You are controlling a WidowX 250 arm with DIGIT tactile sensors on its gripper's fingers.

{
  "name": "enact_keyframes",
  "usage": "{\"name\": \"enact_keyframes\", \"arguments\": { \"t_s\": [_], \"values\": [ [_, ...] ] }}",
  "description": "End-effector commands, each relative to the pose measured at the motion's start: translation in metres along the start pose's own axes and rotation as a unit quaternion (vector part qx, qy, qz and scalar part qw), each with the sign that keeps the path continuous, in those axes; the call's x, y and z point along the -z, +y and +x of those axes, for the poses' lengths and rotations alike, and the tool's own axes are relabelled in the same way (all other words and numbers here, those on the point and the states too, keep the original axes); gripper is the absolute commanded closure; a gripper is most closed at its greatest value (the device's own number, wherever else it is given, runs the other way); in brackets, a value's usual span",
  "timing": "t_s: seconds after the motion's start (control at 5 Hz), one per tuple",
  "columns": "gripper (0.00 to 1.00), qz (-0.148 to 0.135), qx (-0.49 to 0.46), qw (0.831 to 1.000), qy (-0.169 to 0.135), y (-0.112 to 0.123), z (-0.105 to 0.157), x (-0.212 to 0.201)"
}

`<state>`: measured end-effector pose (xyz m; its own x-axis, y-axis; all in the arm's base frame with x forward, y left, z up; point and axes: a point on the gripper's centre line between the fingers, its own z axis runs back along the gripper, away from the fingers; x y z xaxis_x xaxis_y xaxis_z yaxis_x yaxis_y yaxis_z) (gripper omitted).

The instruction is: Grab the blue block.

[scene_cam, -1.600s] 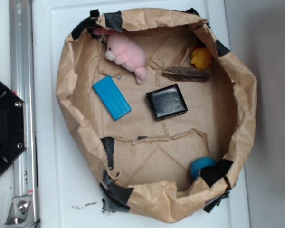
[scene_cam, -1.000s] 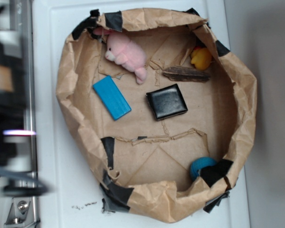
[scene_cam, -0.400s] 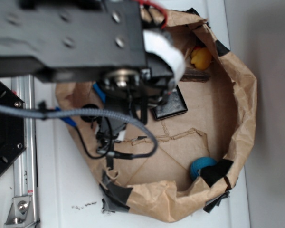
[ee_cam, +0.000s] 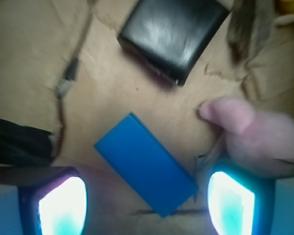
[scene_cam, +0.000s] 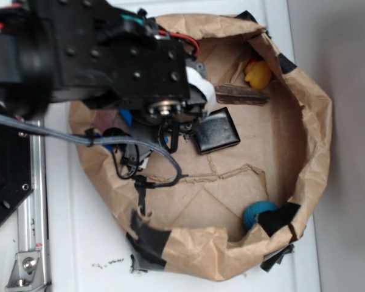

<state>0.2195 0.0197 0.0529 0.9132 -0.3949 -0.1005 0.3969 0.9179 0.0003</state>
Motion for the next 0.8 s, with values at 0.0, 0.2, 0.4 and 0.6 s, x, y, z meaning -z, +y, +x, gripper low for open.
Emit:
{"name": "enact_keyframes", "arguments": {
  "t_s": [0.0, 0.2, 0.4, 0.6],
  "values": [
    [0.00, 0.014, 0.060, 0.998, 0.002, -0.012, -0.002, 0.016],
    [0.00, 0.006, 0.110, 0.994, -0.007, -0.029, -0.008, 0.021],
    [0.00, 0.005, 0.134, 0.990, -0.036, -0.038, 0.002, 0.030],
    [0.00, 0.023, 0.146, 0.988, -0.037, -0.030, 0.021, 0.042]
  ]
}}
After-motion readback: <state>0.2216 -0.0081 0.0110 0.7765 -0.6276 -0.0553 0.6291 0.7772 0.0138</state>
